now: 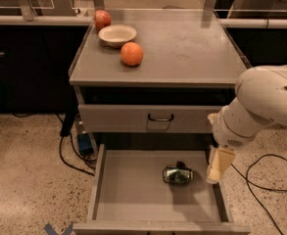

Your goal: Pick green can from middle drawer and place on counter

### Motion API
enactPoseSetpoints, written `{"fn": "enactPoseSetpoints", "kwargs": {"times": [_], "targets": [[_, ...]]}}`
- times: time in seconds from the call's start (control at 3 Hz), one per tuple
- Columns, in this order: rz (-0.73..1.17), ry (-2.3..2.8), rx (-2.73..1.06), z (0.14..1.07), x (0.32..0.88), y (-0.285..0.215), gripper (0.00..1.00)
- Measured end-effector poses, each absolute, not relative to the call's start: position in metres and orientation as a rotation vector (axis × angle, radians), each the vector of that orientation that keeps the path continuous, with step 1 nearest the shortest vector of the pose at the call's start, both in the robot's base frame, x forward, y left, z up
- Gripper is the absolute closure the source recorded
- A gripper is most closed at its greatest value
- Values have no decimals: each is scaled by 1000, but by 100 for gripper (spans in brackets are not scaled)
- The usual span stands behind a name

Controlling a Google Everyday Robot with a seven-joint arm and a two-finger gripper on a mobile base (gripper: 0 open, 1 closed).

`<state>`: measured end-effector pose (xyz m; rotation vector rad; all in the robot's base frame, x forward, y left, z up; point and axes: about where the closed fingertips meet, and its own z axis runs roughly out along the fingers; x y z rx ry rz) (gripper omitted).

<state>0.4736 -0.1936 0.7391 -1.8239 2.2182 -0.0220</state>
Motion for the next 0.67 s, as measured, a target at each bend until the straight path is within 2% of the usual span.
{"fn": "enactPoseSetpoints", "kwargs": {"times": [0.67], "targets": [[51, 2153, -1866, 679, 482, -191, 0]]}}
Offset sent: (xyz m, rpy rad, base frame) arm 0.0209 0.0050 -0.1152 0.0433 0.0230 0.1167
